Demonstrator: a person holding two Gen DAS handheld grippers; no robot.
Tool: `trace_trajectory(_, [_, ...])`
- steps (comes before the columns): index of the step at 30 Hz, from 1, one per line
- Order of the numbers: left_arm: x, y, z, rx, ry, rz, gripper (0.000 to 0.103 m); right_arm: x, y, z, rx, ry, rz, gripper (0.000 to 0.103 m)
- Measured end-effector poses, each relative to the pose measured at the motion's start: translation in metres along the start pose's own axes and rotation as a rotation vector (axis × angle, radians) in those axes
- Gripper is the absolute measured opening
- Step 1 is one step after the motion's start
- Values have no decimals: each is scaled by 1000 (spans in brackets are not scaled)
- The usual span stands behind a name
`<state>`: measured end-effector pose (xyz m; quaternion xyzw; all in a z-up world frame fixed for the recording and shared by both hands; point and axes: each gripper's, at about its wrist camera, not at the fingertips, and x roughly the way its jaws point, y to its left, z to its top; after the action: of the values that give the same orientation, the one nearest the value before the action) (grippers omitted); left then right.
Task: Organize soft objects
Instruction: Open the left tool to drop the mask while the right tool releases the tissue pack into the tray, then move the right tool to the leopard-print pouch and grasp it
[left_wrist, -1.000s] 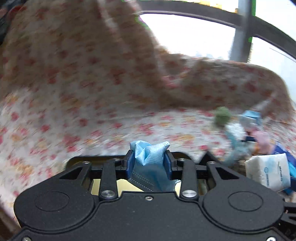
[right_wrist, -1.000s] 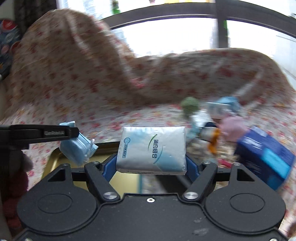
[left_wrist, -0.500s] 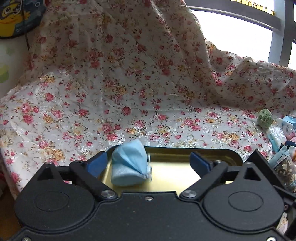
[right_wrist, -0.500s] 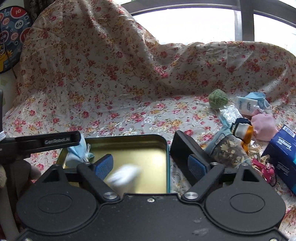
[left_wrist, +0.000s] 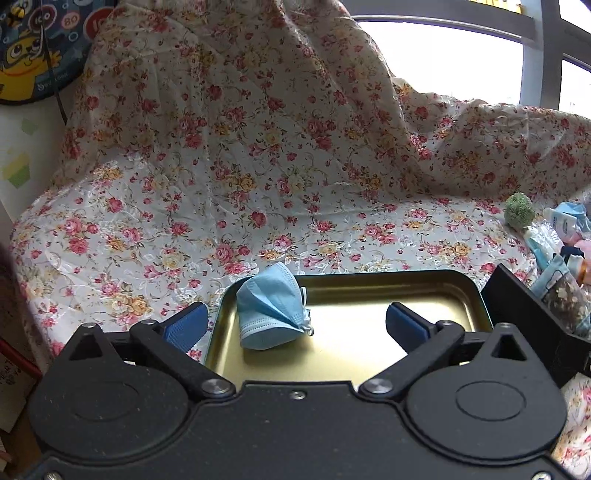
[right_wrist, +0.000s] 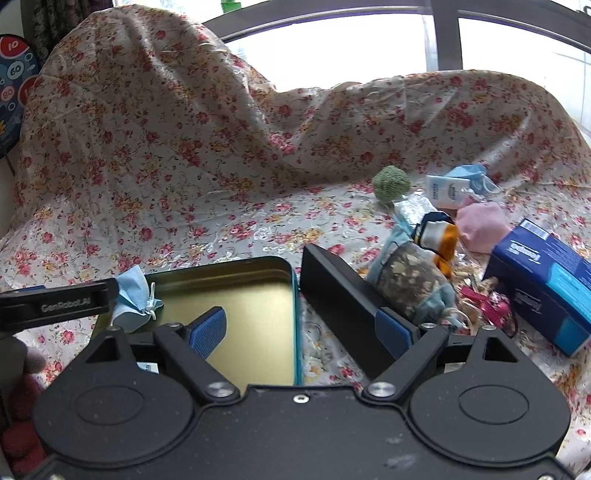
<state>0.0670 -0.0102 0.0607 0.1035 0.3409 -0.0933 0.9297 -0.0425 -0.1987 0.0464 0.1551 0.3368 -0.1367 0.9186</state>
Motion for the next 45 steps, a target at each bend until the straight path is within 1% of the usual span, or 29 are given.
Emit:
trace_trajectory(6, [-10, -8, -9, 20, 5, -21, 100, -11, -13, -12, 34, -9, -27, 88])
trace_trajectory(9, [-13, -18, -14, 40, 9, -46, 100, -18, -22, -18, 53, -23, -54, 91])
trace_trajectory(16, [-23, -50, -22, 87, 3, -119, 100, -30, -53, -31, 106, -69, -173, 96])
trace_trajectory(21, [-30, -77, -21, 109, -18, -179, 100, -32, -86, -38, 196, -86, -263, 99])
trace_trajectory(25, [-33, -99, -18, 126, -50, -204, 100, -30, -111, -40, 256, -93, -293, 99])
trace_trajectory(30, [-28, -122, -15, 137, -51, -246, 100, -25, -130, -41, 258, -106, -325, 100])
trace_trajectory(33, [-23, -137, -14, 156, -45, -257, 100, -19, -138, -43, 253, -98, -345, 101])
trace_trajectory(35, [-19, -145, -14, 165, -36, -268, 100, -11, -145, -43, 270, -89, -366, 101])
trace_trajectory(39, [-12, -158, -17, 184, -20, -293, 99, 5, -157, -44, 304, -86, -367, 101])
trace_trajectory(42, [-10, -163, -19, 196, -22, -294, 99, 19, -163, -42, 298, -105, -389, 99])
trace_trajectory(45, [-9, -167, -20, 210, -30, -285, 99, 32, -169, -39, 313, -124, -368, 95])
